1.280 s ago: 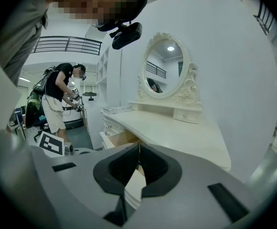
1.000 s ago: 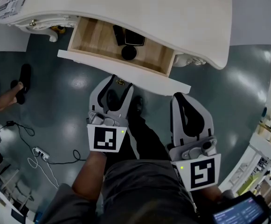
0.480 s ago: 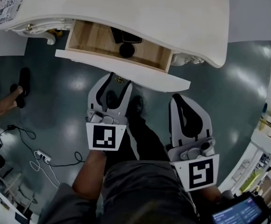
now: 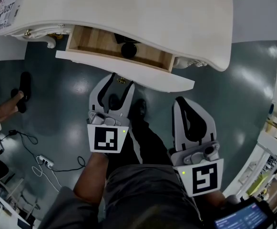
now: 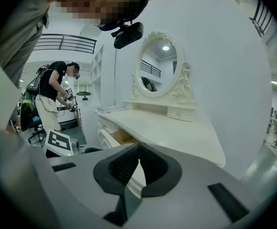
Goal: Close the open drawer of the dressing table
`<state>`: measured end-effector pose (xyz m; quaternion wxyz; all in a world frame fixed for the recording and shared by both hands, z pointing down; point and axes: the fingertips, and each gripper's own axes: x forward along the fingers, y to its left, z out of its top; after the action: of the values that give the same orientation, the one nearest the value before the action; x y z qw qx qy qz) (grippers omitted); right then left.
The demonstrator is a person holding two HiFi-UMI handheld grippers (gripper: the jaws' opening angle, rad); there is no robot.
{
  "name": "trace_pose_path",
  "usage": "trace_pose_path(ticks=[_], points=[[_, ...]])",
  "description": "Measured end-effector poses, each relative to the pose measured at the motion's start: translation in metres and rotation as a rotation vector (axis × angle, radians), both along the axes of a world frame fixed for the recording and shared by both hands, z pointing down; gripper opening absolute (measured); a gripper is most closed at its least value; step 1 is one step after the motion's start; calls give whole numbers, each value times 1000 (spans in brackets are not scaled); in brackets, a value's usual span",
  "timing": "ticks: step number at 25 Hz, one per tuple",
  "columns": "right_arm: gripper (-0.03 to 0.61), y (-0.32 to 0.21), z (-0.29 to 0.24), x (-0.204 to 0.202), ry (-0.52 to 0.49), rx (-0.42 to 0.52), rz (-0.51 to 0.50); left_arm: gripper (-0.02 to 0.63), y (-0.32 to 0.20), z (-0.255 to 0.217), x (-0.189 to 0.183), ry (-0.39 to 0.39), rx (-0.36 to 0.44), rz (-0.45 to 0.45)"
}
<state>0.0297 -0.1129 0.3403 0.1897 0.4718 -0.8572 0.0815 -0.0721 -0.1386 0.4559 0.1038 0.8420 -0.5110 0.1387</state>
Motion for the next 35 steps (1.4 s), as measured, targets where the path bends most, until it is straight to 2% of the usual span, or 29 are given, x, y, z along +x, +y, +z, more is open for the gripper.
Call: trace_pose_path(ticks=[9, 15, 35], points=[[15, -12, 3, 6, -6, -2, 12, 216, -14, 4, 4, -18, -16, 11], [15, -16, 3, 9, -5, 2, 16, 216, -20, 3, 5, -21, 1, 16], [15, -25, 1, 13, 2, 3, 32, 216, -42, 2, 10, -4, 5, 19]])
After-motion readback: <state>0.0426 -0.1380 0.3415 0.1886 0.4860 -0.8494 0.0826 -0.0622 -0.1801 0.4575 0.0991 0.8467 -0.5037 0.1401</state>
